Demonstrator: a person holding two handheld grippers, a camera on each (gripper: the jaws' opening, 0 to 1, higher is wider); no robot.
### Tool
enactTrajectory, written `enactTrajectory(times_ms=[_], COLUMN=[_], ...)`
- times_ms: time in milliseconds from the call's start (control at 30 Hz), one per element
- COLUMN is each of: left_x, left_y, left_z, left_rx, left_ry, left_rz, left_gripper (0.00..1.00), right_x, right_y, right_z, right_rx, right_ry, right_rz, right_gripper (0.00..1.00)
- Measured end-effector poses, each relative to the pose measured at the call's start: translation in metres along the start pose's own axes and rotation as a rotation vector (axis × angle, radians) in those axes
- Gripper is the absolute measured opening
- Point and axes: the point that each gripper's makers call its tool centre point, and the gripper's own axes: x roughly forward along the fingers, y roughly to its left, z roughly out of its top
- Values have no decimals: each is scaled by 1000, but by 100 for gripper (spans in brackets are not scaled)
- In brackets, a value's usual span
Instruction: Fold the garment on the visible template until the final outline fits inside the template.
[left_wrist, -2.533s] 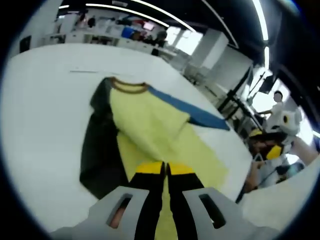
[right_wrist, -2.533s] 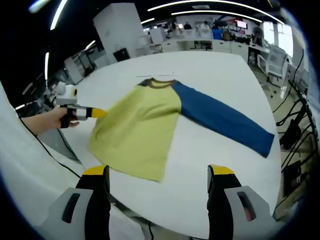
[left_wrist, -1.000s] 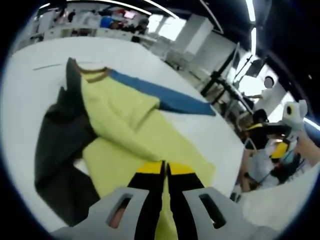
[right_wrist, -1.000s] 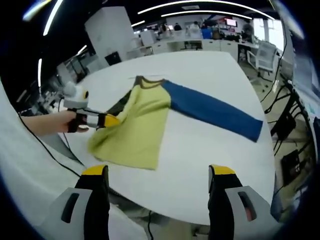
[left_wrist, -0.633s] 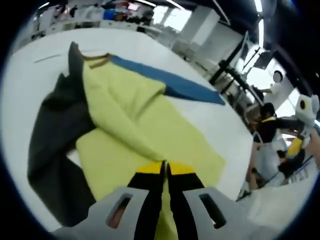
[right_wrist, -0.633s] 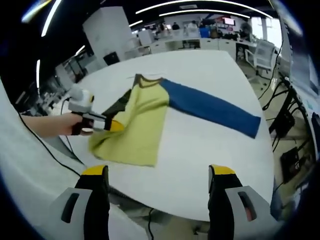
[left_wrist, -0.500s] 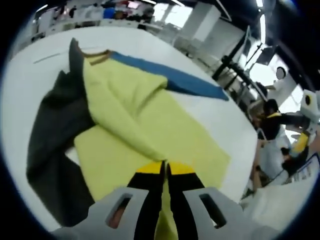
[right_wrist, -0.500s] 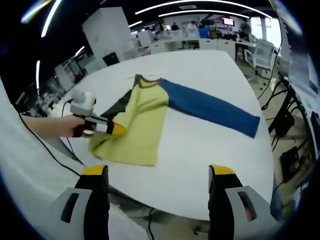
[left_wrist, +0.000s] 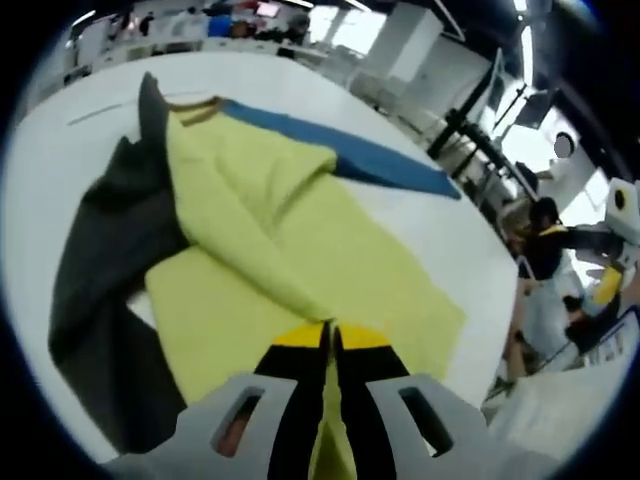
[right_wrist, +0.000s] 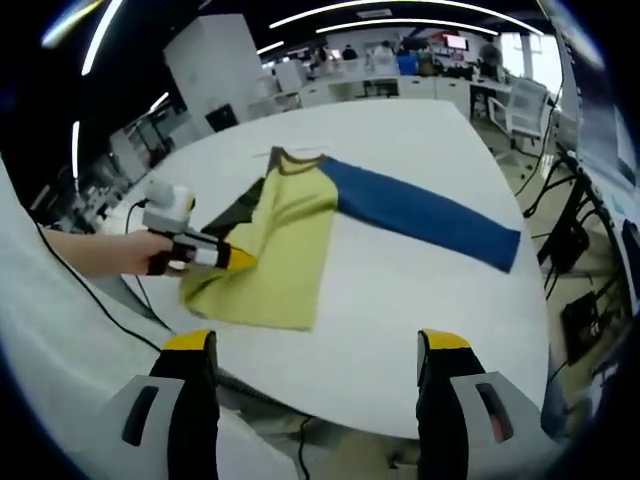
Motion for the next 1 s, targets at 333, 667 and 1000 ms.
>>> enactTrajectory(times_ms=[333, 667, 1000], left_x=[0, -12, -36], left_y=[0, 1, 17], left_z=[0, 0, 1], left_rx=[-13, 6, -32], left_ry=[1, -4, -63], left_rz=[-15, -34, -35], left_gripper=[1, 7, 14], right_x=[-2, 0, 15], right_y=[-1, 0, 10], right_z=[1, 1, 11], right_rx=[-2, 1, -29], right_ry=[-5, -10, -8], right_rz=[-5, 2, 43], right_gripper=[82, 83, 83])
